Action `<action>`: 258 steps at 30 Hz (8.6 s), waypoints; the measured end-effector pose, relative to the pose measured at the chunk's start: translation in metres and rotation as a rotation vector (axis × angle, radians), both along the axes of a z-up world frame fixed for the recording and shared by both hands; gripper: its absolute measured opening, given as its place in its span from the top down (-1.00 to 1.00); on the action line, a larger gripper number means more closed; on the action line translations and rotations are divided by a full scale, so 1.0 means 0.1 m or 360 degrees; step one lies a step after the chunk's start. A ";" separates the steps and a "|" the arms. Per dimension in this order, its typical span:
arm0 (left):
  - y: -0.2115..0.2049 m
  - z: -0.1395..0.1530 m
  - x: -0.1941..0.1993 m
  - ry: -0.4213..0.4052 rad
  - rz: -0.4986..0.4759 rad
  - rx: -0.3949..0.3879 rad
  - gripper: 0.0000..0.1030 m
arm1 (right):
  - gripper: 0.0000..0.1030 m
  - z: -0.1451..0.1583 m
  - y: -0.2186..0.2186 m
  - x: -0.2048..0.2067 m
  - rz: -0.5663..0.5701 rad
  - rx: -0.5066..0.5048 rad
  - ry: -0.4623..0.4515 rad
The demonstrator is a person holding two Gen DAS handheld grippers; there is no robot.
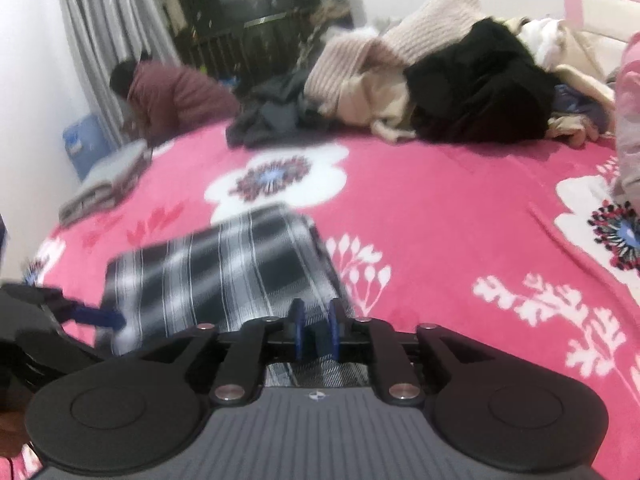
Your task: Fold clothes
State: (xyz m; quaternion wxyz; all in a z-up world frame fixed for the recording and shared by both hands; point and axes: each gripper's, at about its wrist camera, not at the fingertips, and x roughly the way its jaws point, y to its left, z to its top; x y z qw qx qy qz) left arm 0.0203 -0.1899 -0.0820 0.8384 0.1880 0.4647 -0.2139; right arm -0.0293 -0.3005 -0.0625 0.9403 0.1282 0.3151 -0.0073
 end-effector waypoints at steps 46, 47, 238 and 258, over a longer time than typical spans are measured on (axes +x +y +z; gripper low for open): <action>0.73 0.25 -0.13 0.0065 0.0051 -0.0435 -1.00 | -1.00 0.49 -0.58 -0.87 -0.0612 -0.0024 -0.0391; 0.81 0.25 -0.15 0.0087 0.0055 -0.0460 -1.00 | -1.00 0.48 -0.56 -0.87 -0.0583 -0.0018 -0.0369; 1.05 -0.69 0.46 0.1100 0.0175 -0.1322 0.19 | 0.42 -1.10 0.38 -0.50 -0.0266 0.2193 0.0440; 0.80 -0.41 0.13 0.0617 -0.0029 -0.0898 0.20 | 0.43 -0.04 0.35 -0.09 0.0269 -0.0199 -0.0066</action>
